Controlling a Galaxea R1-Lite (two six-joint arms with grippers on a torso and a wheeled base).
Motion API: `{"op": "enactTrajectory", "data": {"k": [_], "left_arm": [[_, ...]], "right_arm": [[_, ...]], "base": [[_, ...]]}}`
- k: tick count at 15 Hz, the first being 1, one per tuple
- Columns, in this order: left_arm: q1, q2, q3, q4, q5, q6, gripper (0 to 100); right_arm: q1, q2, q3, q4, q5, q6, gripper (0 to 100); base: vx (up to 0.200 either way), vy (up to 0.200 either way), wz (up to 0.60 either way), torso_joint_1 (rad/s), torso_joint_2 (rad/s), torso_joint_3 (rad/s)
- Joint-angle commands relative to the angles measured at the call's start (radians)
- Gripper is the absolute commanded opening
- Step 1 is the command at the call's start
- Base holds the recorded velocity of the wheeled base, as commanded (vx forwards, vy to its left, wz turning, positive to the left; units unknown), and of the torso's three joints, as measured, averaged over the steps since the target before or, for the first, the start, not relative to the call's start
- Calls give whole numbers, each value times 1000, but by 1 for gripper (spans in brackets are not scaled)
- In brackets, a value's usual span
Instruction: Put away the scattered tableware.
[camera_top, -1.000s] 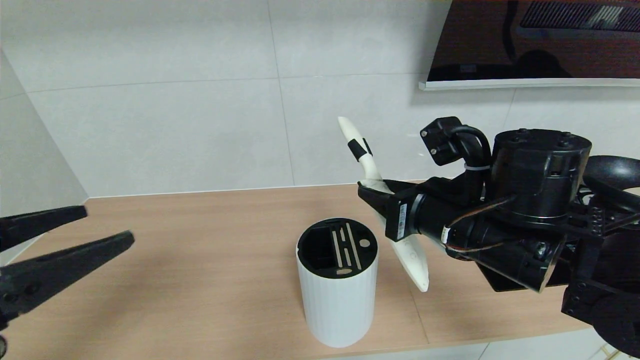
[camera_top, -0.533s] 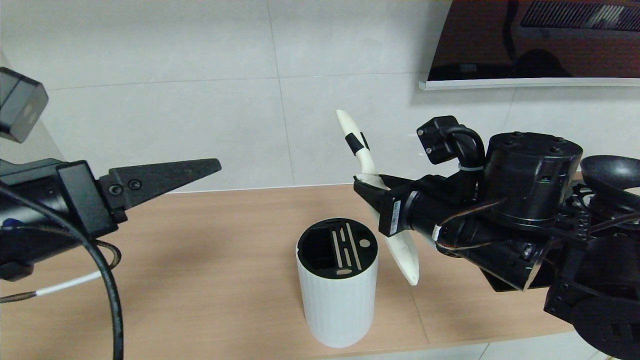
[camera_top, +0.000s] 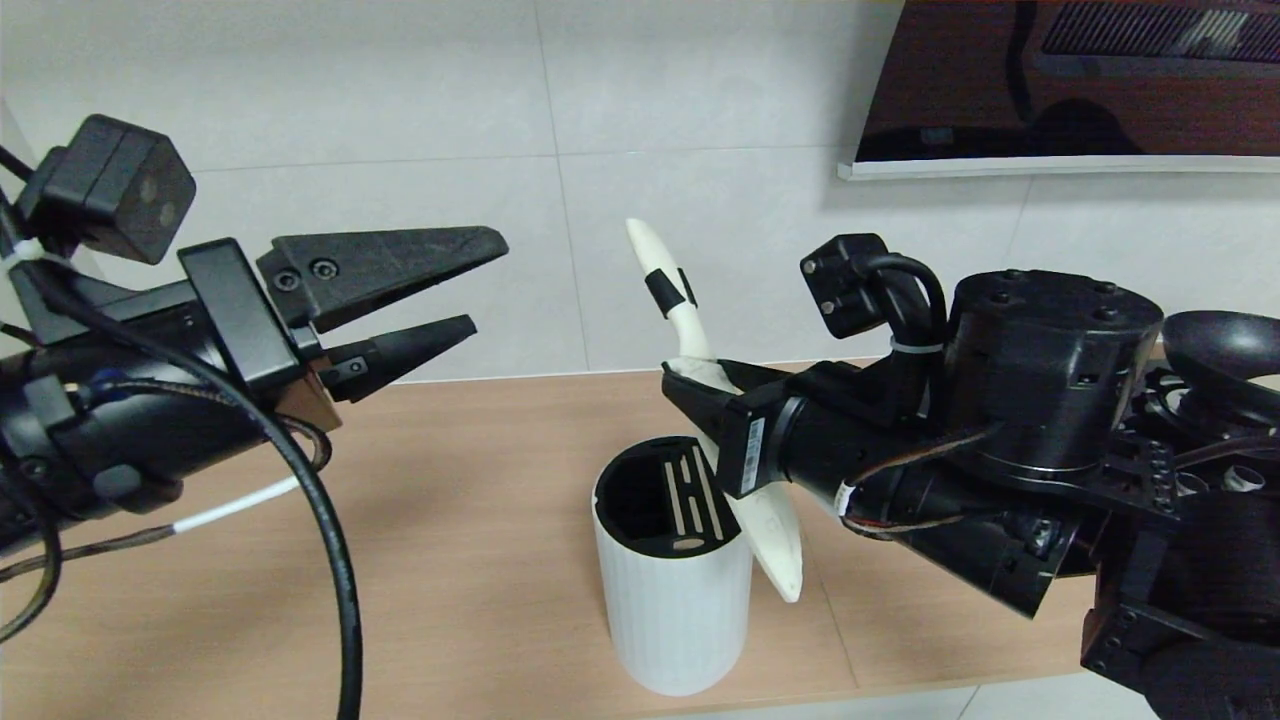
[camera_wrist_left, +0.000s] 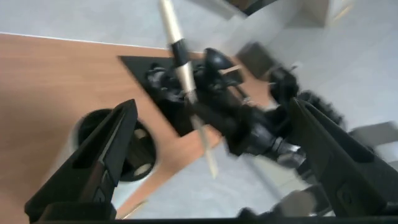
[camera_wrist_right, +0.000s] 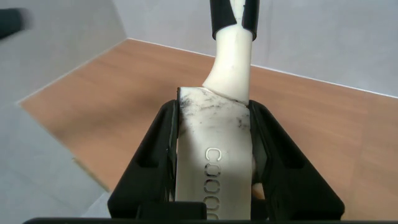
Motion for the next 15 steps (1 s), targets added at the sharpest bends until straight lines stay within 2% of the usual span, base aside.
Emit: {"op": "enactTrajectory", "data": {"k": [1,2,3,9,12,15], "left_arm": [[-7,55,2,-42,0,-47,100],[-8,72,6,-66,0,-73,100],[-13,95,16,-88,0,-77,100],[-74,213,88,-305,51,-73,100],[-80,234,98,-330,66,-30,100],[-100,259,102,-361,97,-20,100]], "right_arm": [[15,2,-3,0,0,2,0],[28,2,-3,2,0,3,0],[39,2,-3,2,0,5,0],[96,0,-6,19,0,48,0],[127,-6,-11,59,1,83,0],[140,-6,-9,59,1,85,0]], "base": [[0,0,0,0,0,0],[0,0,0,0,0,0],[0,0,0,0,0,0],[0,0,0,0,0,0],[0,0,0,0,0,0],[0,0,0,0,0,0]]}}
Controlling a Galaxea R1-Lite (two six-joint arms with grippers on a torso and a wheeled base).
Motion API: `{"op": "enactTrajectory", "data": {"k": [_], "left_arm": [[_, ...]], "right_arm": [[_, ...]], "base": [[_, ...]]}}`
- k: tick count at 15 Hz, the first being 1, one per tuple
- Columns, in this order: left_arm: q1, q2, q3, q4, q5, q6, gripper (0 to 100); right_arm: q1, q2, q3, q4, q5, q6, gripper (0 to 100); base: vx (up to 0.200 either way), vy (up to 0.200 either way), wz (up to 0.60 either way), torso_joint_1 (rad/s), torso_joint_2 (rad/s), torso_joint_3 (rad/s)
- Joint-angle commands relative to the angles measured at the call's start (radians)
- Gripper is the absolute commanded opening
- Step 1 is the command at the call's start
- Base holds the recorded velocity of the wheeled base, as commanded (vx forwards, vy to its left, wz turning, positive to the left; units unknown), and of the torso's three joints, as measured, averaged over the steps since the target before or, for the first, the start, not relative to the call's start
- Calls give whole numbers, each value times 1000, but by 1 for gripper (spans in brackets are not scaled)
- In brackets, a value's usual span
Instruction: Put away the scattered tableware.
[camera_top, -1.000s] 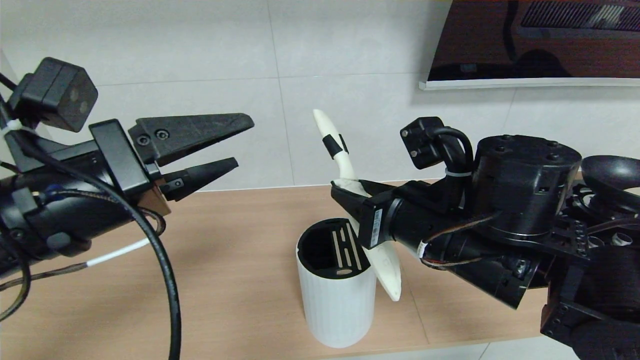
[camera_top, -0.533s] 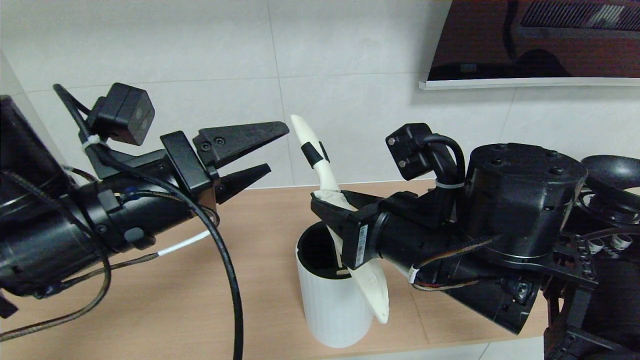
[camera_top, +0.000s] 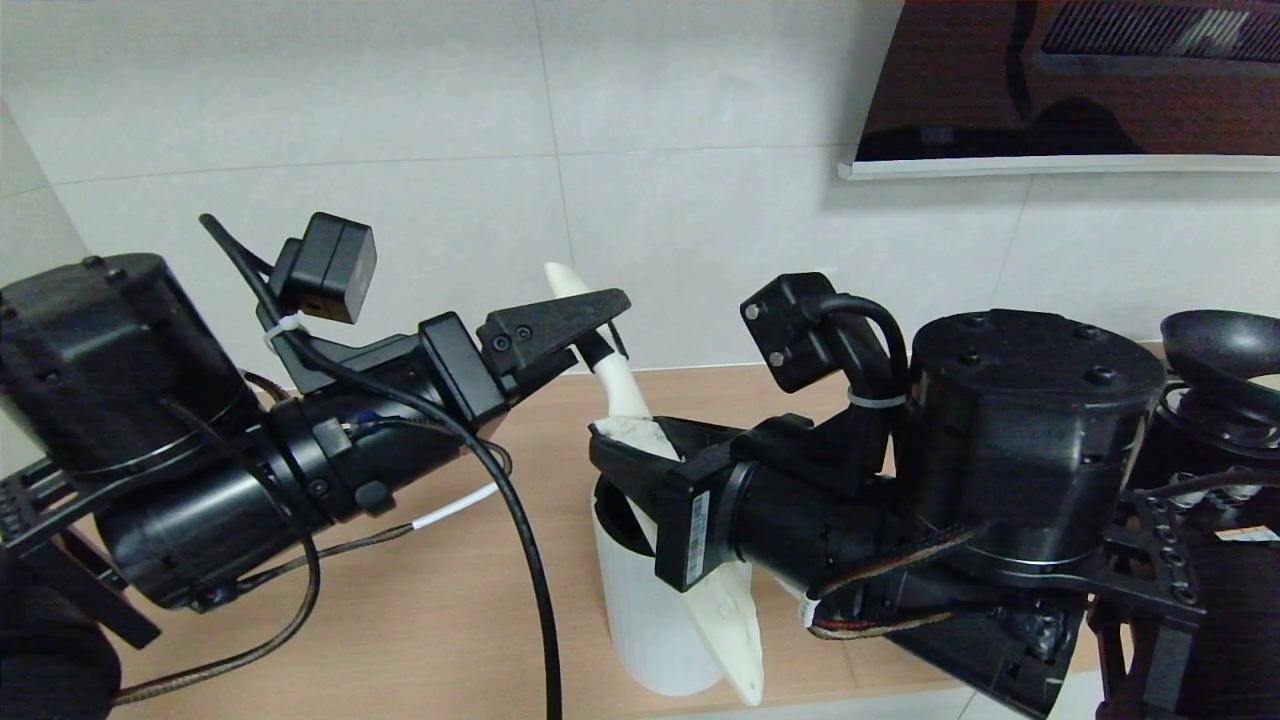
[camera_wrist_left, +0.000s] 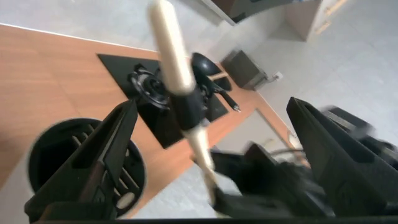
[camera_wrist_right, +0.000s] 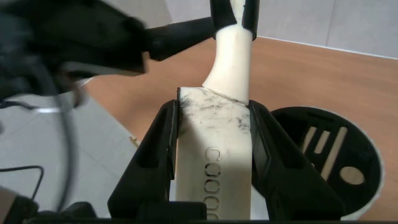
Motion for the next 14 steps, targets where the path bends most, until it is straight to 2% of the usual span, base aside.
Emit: {"op": "enactTrajectory", "data": {"k": [1,3,6,13,14], "left_arm": [[-13,18,7,-9,1,0,100],[-17,26,12,-22,1,5,100],[-17,46,12,-25,23,32,100],[-17,50,12,-27,24,32,100],[-17,52,10,-27,24,32,0]], "right_arm": [[8,-3,2,-1,0,0,0],[14,0,4,-1,0,0,0],[14,3,5,1,0,0,0],[23,3,10,10,0,0,0],[23,5,10,8,0,0,0]], "base": [[0,0,0,0,0,0],[0,0,0,0,0,0],[0,0,0,0,0,0],[0,0,0,0,0,0],[0,0,0,0,0,0]]}}
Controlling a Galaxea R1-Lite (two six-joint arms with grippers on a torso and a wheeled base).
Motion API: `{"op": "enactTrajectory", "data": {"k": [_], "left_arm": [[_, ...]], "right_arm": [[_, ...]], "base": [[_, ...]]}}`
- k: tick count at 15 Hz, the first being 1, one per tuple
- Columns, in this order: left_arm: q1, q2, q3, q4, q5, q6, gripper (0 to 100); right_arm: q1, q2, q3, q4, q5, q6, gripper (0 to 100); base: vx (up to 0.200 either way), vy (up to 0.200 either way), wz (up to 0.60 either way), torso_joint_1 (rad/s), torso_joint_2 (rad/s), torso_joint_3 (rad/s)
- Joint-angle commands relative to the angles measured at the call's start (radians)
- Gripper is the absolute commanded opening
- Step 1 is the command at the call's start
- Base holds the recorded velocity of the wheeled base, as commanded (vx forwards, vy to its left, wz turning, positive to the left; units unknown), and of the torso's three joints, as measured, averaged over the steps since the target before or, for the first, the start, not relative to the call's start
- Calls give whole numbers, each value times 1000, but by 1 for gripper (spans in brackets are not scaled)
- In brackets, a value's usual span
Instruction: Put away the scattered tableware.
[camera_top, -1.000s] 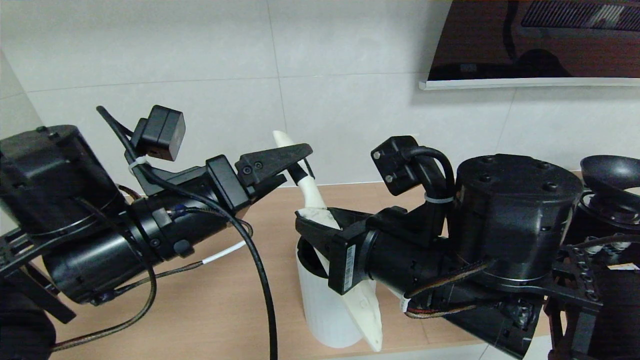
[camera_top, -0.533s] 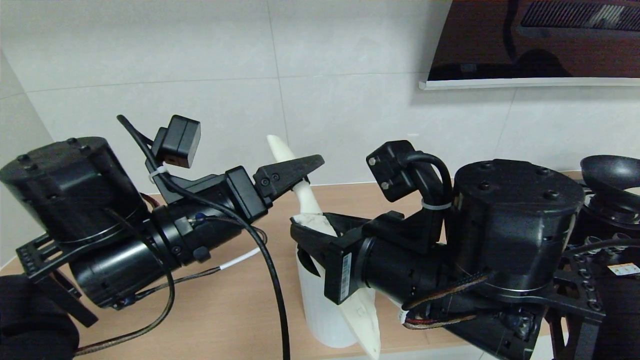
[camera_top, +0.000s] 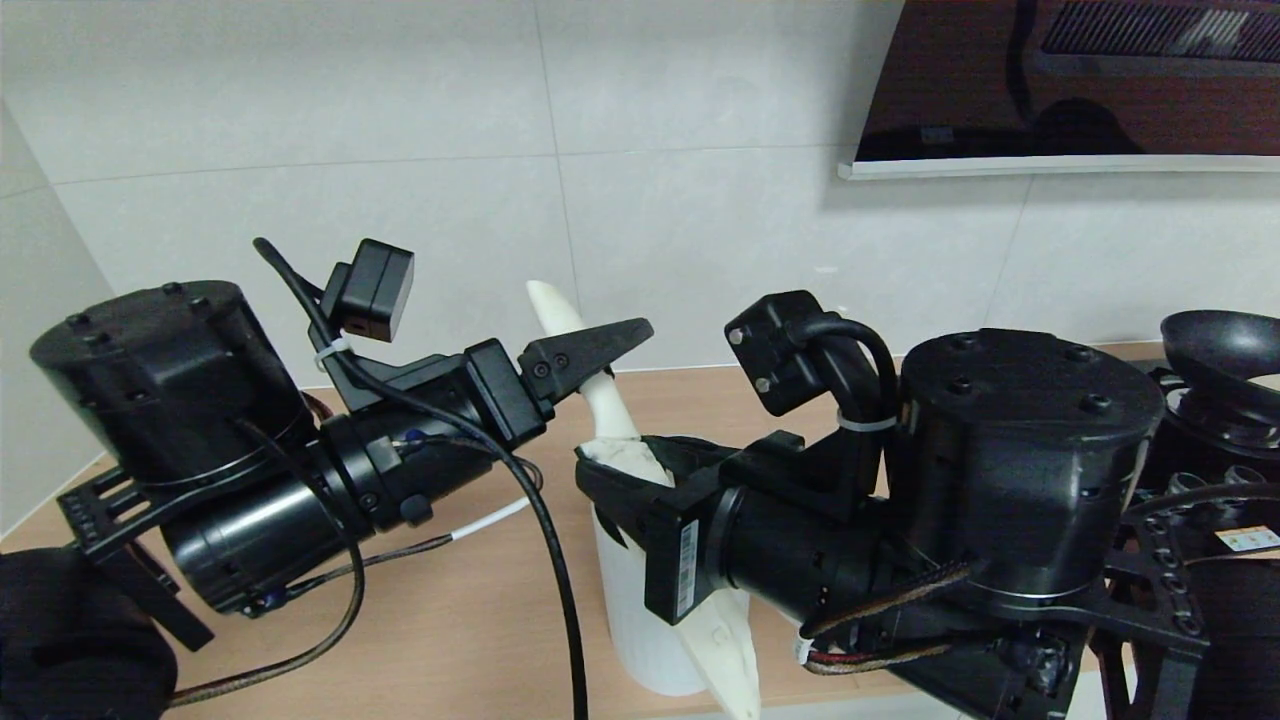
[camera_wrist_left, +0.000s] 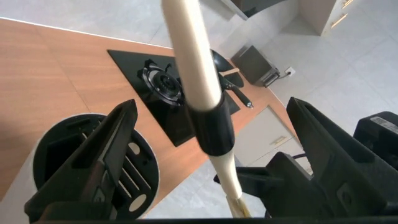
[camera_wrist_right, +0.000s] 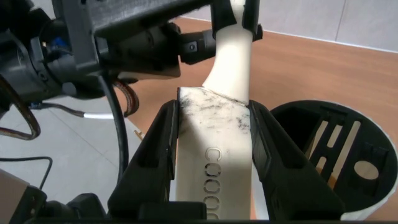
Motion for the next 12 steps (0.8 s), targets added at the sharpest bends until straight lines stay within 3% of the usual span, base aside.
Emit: {"op": "enactTrajectory", "data": {"k": [1,12], "left_arm": [[0,1,-1,0,-1,0,0],[2,1,-4,0,-1,0,0]], "right_arm": [[1,1,0,0,0,0,0],[-1,3,-1,0,0,0,0]], "base": [[0,0,0,0,0,0],[0,0,0,0,0,0]]}}
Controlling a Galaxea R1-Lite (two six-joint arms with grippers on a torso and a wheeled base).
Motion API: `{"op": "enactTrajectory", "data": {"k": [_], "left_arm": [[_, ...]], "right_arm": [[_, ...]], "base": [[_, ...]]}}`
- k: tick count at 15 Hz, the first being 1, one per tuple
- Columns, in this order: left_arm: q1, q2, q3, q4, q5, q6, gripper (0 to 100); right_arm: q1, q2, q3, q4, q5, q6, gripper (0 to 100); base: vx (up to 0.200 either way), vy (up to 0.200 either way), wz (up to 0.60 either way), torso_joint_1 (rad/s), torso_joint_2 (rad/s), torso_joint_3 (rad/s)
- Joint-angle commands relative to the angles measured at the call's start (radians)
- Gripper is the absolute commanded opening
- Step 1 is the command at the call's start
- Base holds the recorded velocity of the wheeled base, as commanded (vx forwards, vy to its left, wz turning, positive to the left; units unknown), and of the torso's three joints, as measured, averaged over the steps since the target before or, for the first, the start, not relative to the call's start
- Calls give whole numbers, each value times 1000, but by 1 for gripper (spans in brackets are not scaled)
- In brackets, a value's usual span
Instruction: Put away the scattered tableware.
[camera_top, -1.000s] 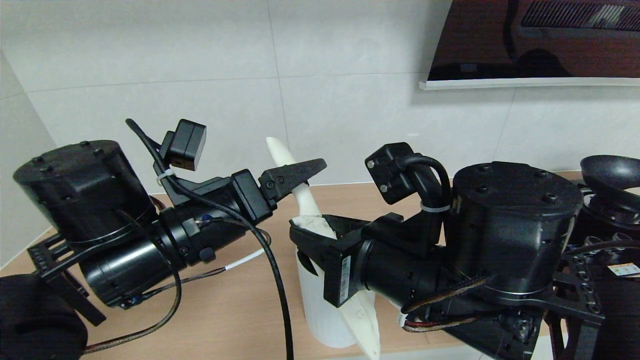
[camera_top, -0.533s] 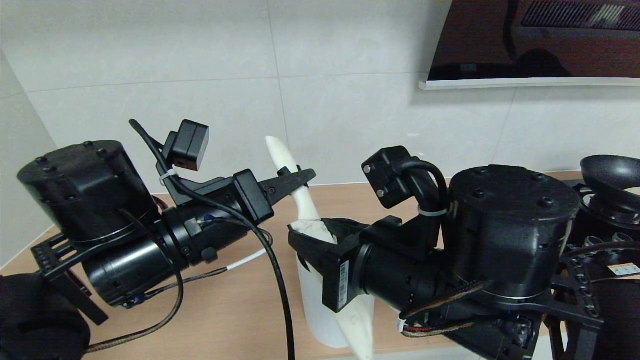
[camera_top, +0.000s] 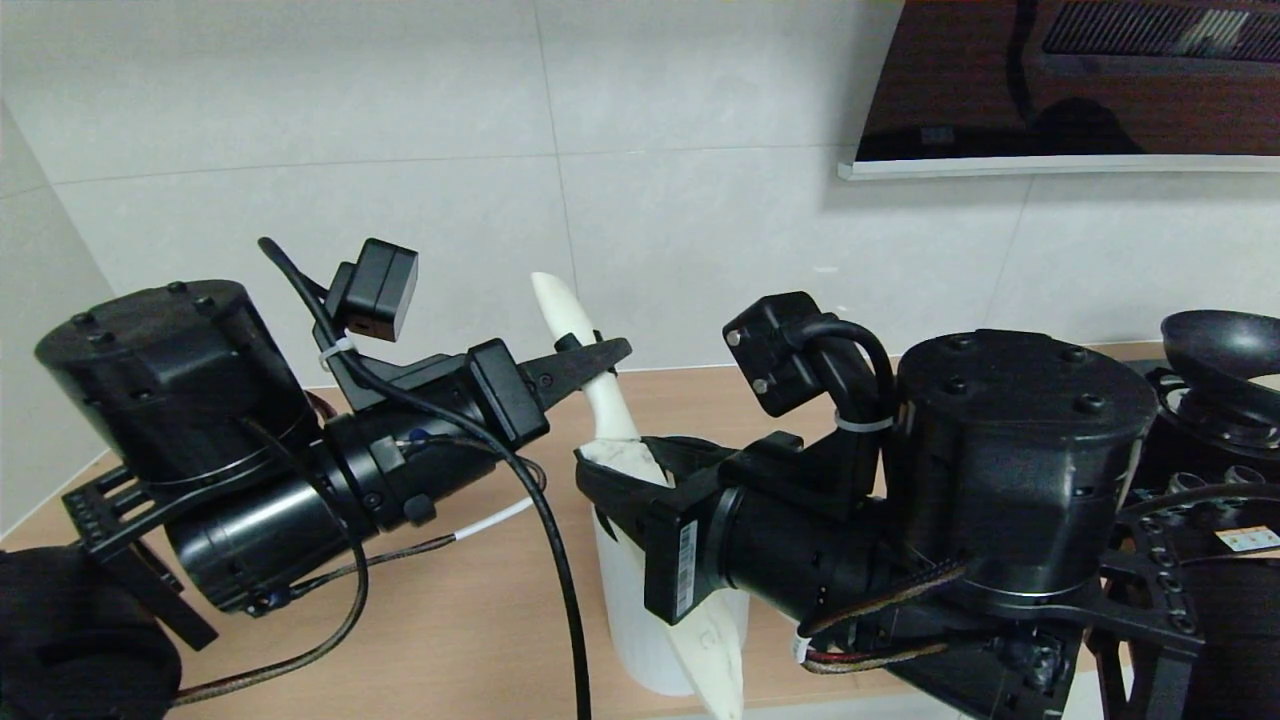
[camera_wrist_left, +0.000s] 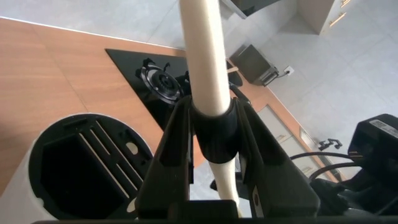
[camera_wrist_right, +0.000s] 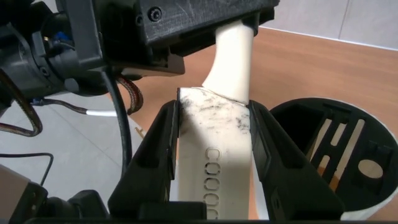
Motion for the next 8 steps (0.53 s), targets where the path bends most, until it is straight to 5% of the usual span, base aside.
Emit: {"op": "enactTrajectory", "data": {"k": [1,2,3,8], "left_arm": [[0,-4,2,0,0,-2,0],[-2,-4,2,0,0,-2,0],[0,-4,2,0,-2,-2,0],[0,-8,2,0,-2,-6,0]], "right_arm": [[0,1,0,1,-1,0,0],[0,3,0,1,-1,0,0],[0,3,0,1,-1,0,100],[0,1,1,-1,1,0,100]], "base": [[0,0,0,0,0,0],[0,0,0,0,0,0],[0,0,0,0,0,0],[0,0,0,0,0,0]]}}
